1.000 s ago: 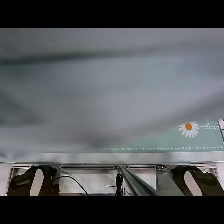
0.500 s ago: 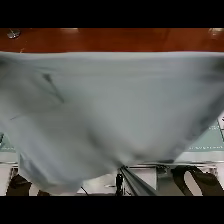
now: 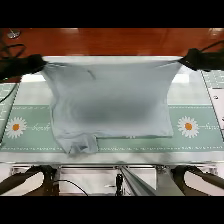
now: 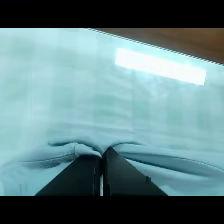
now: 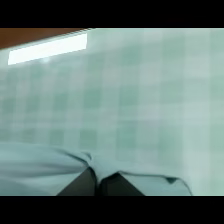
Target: Fold the shirts.
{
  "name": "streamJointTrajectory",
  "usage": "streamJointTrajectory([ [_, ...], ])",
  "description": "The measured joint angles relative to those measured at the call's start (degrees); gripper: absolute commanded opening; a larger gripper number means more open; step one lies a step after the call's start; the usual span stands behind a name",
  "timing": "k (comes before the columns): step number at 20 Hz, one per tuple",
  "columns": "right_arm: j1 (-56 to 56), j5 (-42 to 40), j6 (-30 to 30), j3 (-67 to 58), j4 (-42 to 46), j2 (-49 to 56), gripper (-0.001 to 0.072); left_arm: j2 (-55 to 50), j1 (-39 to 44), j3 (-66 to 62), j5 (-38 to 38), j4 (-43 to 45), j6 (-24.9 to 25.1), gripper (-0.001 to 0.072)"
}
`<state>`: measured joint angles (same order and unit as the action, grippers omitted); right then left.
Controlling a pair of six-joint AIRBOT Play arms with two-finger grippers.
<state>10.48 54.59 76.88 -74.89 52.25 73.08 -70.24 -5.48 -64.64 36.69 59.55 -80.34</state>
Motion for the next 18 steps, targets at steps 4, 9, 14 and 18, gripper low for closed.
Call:
streamJointTrajectory([
  [4, 0.0, -4.7, 0.7, -10.8, -4.2, 16.5, 0.0033, -14.1, 2.7, -8.3, -4.7, -0.3, -4.8, 0.0021],
  [9, 0.0, -3.3, 3.6, -21.8, -5.7, 29.9, 0.0034, -22.6, 3.7, -14.1, -1.6, -0.5, -7.1, 0.0022],
  [14, 1.2, 2.7, 3.8, -24.6, -6.2, 33.3, 0.0034, -24.3, 2.1, -16.6, 9.1, -0.6, -5.4, 0.0023],
  [18, 3.7, 11.9, 2.4, -25.0, -4.8, 33.2, 0.0034, -24.7, -0.7, -18.2, 24.7, 0.0, -0.7, 0.0023],
])
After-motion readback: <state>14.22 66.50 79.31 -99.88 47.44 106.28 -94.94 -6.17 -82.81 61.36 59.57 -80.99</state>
